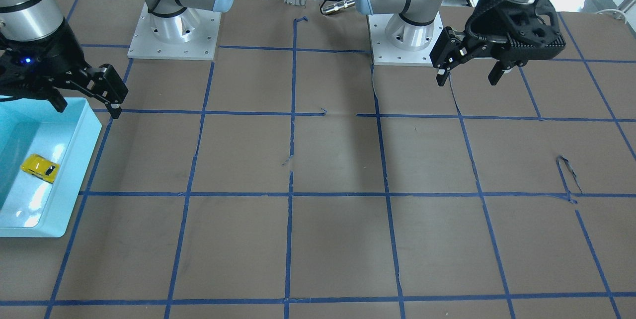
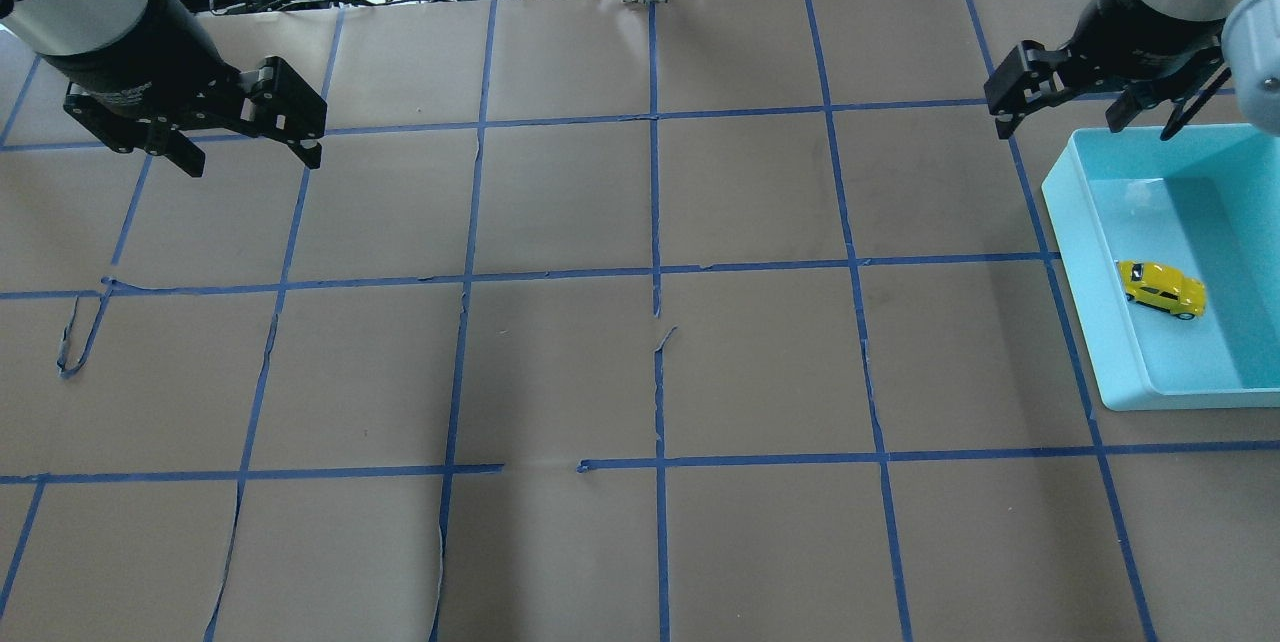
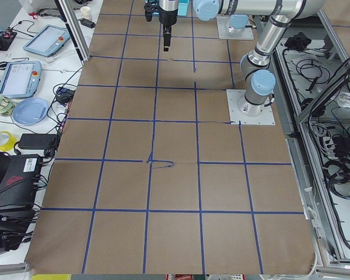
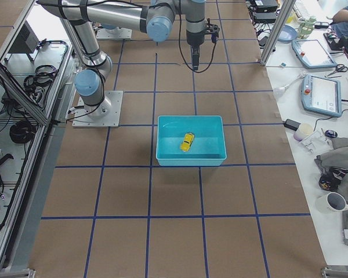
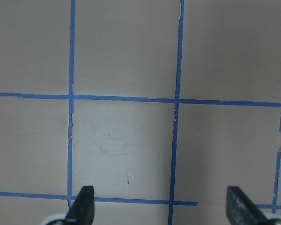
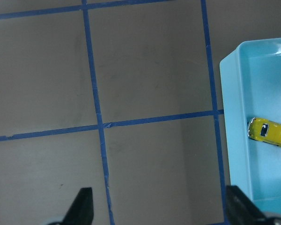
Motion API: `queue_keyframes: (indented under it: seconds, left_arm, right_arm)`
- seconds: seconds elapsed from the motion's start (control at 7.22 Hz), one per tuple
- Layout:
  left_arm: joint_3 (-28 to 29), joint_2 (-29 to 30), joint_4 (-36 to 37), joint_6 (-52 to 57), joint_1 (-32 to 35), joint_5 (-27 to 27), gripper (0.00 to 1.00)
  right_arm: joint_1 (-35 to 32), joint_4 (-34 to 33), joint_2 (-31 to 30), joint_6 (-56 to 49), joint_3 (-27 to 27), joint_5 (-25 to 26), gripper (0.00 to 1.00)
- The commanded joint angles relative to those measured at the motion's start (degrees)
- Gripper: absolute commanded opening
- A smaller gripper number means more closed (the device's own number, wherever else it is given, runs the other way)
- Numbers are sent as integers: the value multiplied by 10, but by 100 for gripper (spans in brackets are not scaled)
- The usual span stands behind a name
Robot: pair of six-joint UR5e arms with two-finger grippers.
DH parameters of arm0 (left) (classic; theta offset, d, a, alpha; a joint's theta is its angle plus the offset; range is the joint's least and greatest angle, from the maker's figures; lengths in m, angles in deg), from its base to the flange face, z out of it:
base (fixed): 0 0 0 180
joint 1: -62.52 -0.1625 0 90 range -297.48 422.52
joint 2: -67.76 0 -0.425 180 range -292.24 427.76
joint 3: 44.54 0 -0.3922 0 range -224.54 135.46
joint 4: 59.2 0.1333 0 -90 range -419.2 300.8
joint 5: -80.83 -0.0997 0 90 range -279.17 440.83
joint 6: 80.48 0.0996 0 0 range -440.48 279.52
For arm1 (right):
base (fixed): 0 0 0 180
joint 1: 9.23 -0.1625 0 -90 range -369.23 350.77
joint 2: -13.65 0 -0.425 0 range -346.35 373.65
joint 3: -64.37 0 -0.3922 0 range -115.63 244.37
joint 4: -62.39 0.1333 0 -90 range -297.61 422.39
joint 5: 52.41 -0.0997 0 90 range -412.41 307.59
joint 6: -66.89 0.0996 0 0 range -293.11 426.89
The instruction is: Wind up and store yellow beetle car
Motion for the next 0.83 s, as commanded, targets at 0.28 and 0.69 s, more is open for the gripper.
queue_keyframes:
  seconds: [0.28, 0.69]
  left_arm:
    - [0, 0, 0, 0, 0, -1, 100]
    - [1, 0, 0, 0, 0, -1, 100]
  right_arm:
    - [-46, 8, -7, 69, 1, -2, 100]
    - [-47, 10, -8, 70, 1, -4, 100]
